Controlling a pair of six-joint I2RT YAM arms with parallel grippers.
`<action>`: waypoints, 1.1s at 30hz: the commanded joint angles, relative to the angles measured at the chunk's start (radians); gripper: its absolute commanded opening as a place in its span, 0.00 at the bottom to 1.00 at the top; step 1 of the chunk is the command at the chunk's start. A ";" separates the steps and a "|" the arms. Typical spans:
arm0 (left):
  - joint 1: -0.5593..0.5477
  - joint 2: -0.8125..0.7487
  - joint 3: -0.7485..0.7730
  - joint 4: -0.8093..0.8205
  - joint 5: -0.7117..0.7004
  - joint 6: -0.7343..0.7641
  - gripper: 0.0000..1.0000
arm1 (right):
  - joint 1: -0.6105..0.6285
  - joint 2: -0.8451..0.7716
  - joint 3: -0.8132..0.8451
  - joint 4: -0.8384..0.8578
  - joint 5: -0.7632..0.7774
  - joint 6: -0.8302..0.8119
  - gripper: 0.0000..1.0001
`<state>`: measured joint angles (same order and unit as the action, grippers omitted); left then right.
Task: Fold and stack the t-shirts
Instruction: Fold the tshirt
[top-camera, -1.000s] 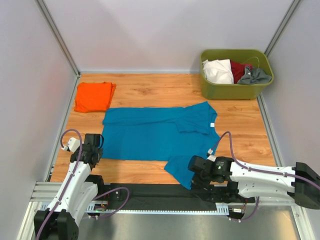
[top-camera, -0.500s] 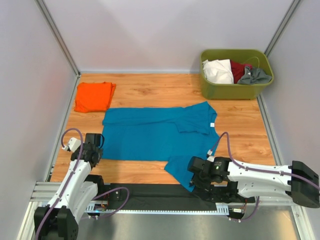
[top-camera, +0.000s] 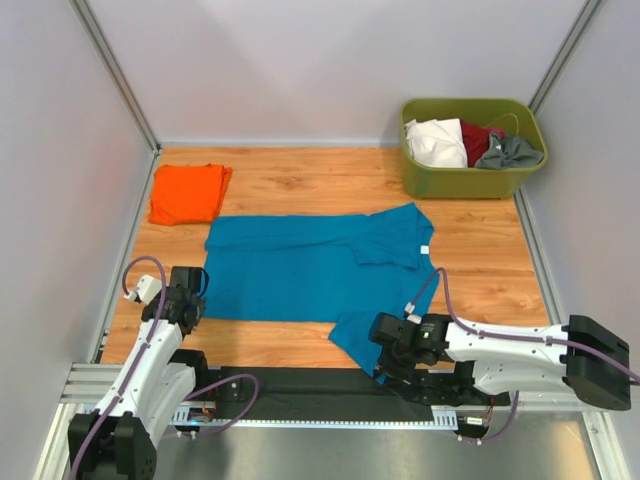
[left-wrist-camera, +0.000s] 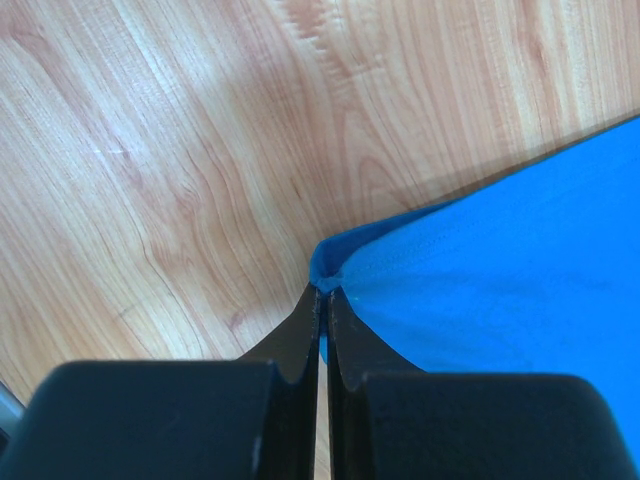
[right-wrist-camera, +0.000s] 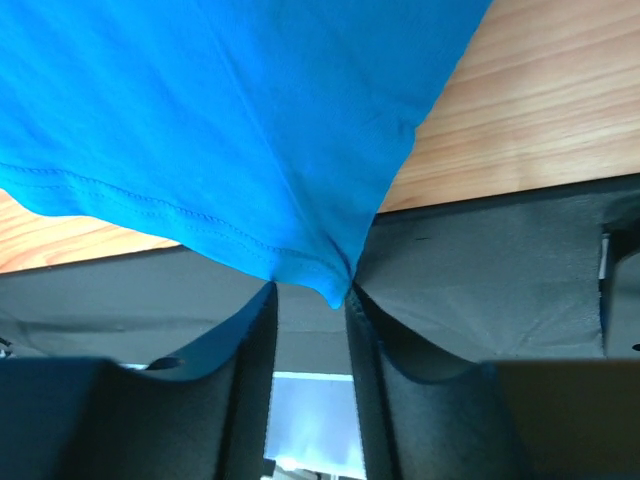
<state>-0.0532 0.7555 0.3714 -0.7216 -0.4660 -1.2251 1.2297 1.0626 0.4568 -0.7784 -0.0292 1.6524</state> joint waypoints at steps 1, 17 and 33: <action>-0.004 -0.007 0.017 -0.001 -0.031 0.010 0.00 | 0.004 0.045 -0.003 0.028 -0.005 -0.019 0.33; -0.004 0.031 0.079 -0.048 -0.016 0.030 0.00 | -0.067 -0.111 0.147 -0.231 0.218 -0.077 0.00; -0.004 0.304 0.391 -0.210 -0.039 0.050 0.00 | -0.599 0.195 0.597 -0.228 0.163 -0.684 0.00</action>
<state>-0.0532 0.9955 0.7090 -0.8944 -0.4671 -1.1606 0.7006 1.2171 0.9863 -1.0126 0.1478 1.1114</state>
